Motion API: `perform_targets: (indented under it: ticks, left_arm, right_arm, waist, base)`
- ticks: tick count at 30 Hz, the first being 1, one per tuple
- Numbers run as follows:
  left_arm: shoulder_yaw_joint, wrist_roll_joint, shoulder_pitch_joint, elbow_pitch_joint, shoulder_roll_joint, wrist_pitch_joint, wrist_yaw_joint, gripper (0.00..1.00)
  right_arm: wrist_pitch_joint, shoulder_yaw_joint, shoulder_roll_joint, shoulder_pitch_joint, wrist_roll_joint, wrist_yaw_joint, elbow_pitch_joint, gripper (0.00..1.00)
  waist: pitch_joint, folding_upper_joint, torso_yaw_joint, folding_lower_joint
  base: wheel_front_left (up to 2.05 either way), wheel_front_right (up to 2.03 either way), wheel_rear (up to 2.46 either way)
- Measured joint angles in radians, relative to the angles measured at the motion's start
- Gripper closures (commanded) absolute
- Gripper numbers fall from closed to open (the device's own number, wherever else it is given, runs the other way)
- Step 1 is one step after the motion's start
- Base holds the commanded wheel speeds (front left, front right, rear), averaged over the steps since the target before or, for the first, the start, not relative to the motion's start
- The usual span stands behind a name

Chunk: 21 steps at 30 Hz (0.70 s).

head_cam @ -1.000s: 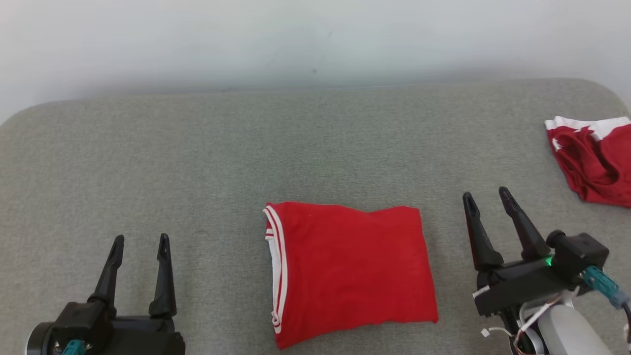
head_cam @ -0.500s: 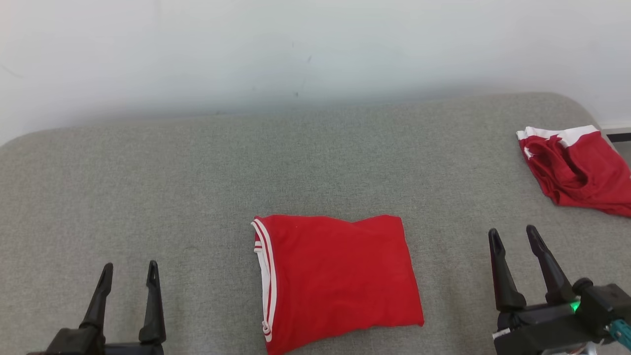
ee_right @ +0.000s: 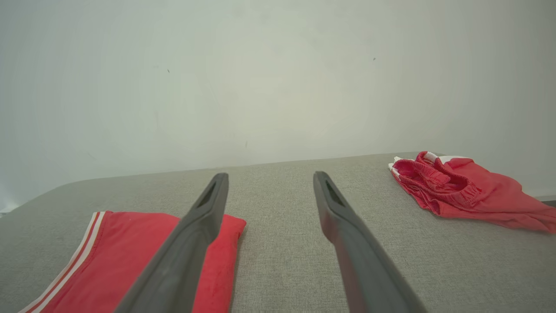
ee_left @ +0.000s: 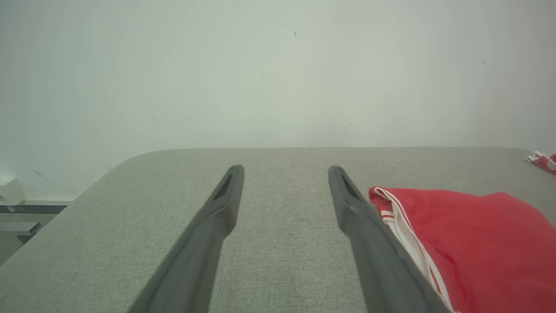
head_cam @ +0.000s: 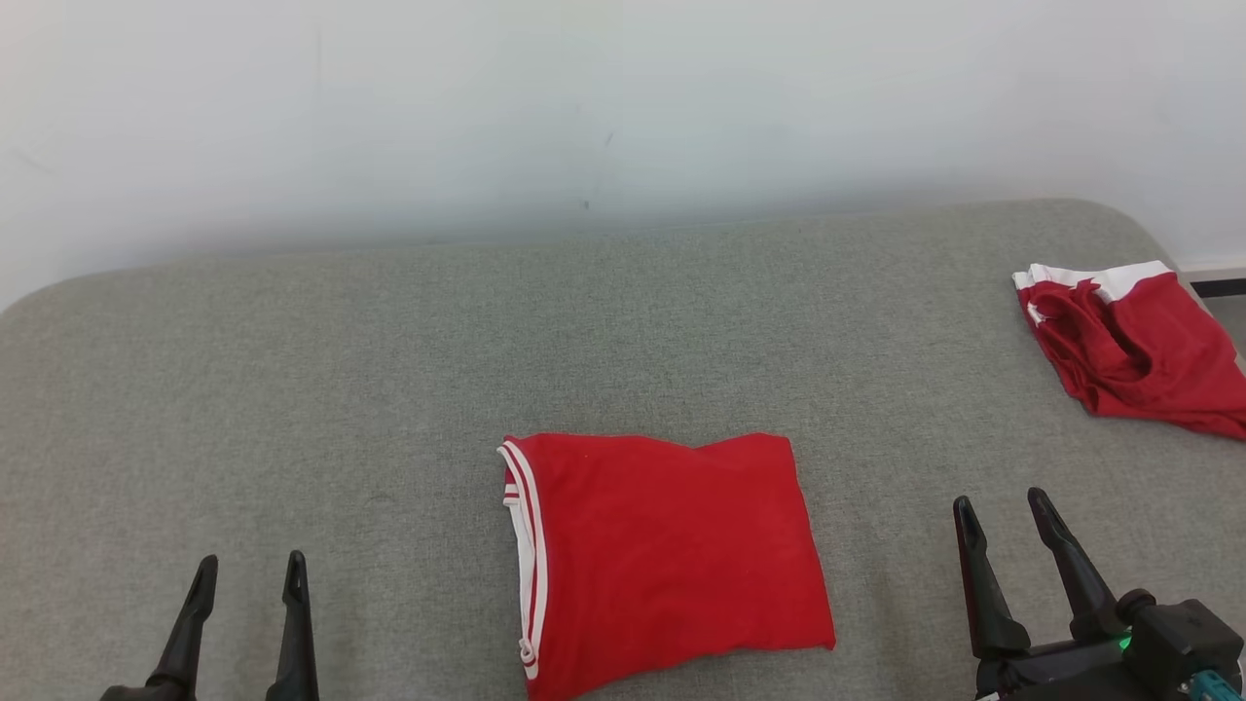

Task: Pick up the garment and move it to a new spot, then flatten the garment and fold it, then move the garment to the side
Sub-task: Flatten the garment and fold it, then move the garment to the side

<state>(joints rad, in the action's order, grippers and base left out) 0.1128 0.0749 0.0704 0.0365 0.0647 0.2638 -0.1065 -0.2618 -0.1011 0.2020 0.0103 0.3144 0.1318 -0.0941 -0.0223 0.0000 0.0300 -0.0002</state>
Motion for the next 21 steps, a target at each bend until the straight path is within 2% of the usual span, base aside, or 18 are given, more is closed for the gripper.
perform_targets:
  ticks: [21]
  left_arm:
    - [0.011,0.013,0.0,-0.004,0.005,0.0,-0.008,0.0]
  right_arm:
    - [0.0,0.013,-0.012,0.009,-0.017,0.0,-0.035,0.0]
  waist:
    - [0.003,0.0,-0.01,0.0002]
  base:
    - [0.0,0.0,0.0]
